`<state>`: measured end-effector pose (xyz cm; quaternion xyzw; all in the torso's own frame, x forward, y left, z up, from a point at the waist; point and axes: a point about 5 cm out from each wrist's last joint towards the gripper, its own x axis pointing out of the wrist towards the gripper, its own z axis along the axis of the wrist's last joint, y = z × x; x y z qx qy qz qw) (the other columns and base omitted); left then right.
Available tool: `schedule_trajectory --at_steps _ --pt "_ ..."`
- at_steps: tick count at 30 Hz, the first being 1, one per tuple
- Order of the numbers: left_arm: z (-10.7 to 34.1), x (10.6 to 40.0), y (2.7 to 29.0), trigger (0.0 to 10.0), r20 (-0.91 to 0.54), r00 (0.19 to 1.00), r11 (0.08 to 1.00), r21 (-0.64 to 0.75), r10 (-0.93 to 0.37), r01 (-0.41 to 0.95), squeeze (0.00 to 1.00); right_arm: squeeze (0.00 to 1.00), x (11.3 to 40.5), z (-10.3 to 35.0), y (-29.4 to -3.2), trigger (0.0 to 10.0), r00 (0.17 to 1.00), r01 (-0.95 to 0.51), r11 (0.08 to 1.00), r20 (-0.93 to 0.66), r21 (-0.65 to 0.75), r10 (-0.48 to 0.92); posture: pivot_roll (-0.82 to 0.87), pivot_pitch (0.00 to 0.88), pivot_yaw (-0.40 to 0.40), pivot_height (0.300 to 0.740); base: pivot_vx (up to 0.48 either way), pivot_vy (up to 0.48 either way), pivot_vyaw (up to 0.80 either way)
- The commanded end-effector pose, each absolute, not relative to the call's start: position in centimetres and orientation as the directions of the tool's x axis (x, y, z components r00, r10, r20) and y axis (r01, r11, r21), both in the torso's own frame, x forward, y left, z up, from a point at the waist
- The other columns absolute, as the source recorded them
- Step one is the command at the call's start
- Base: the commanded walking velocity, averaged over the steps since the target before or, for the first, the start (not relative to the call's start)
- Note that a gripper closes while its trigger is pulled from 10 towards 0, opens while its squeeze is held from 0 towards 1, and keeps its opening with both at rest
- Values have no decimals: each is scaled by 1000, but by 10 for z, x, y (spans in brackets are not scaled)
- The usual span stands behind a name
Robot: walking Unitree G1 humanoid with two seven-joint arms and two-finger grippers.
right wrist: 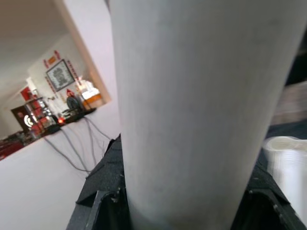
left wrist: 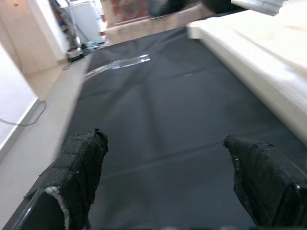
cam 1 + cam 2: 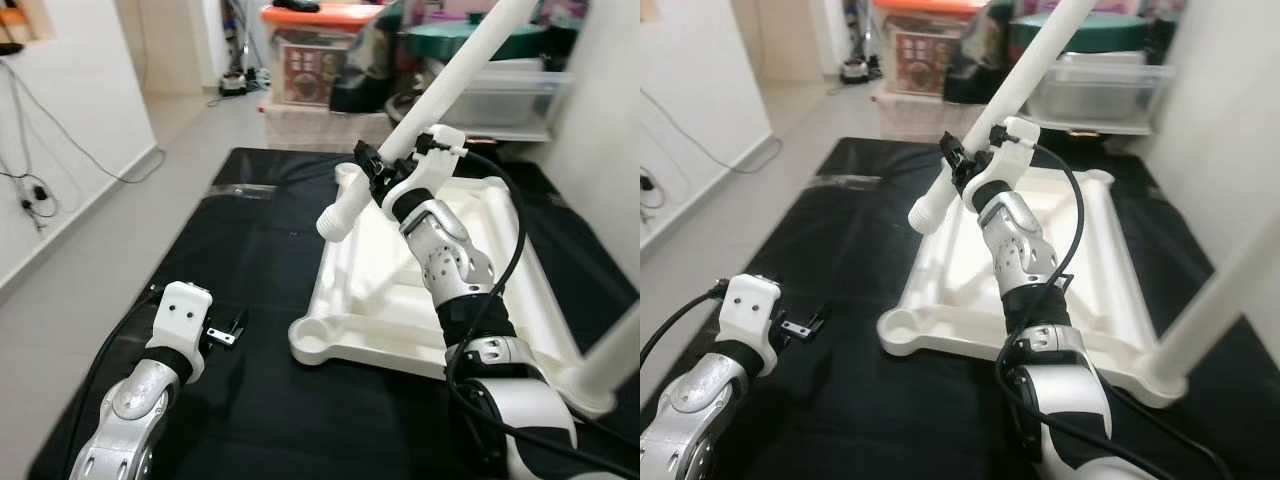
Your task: Building children table
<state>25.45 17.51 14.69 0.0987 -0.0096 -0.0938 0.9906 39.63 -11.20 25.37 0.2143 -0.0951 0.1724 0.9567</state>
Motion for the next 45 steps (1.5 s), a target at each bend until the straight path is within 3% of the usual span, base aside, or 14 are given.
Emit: schedule_trajectory --at_steps 1,7,13,15,16,17,18,20,25,35,45 --pt "143 254 176 10000 -2 984 966 190 -177 174 0 0 394 256 -105 0 916 -383 858 265 342 303 48 0 -41 740 0 0 0" --pt "142 253 174 10000 1 984 963 203 -180 176 0 0 393 259 -105 0 915 -384 861 265 332 305 49 0 -44 740 0 0 0" --pt "142 253 173 10000 2 984 964 200 -181 177 0 0 390 275 -101 0 889 -443 804 310 397 337 48 0 -47 740 0 0 0" --pt "142 253 173 10000 2 983 964 198 -183 179 0 0 381 294 -92 0 807 -582 689 408 431 427 47 0 -47 740 0 0 0" --pt "142 253 173 10000 2 983 964 198 -183 179 0 0 381 294 -92 0 807 -582 689 408 431 427 47 0 -47 740 0 0 0" --pt "141 253 172 10000 1 983 963 198 -185 181 0 0 373 304 -87 0 733 -675 611 469 413 493 48 0 -48 740 0 0 0" --pt "141 253 172 10000 1 983 963 198 -185 181 0 0 373 304 -87 0 733 -675 611 469 413 493 48 0 -48 740 0 0 0" --pt "141 252 172 10000 0 982 963 197 -188 184 0 0 360 314 -79 0 612 -788 507 532 348 585 48 0 -50 740 0 0 0" --pt "140 252 172 10000 1 982 963 195 -190 186 0 0 345 316 -70 0 489 -871 412 564 269 666 51 0 -53 740 0 0 0" --pt "139 252 171 10000 -3 980 961 195 -198 195 0 0 329 308 -59 0 413 -906 395 528 153 742 49 0 -46 740 0 0 0" --pt "139 254 169 10000 1 978 958 202 -209 204 0 0 330 302 -61 0 440 -893 423 493 152 750 49 0 -44 740 0 0 0"
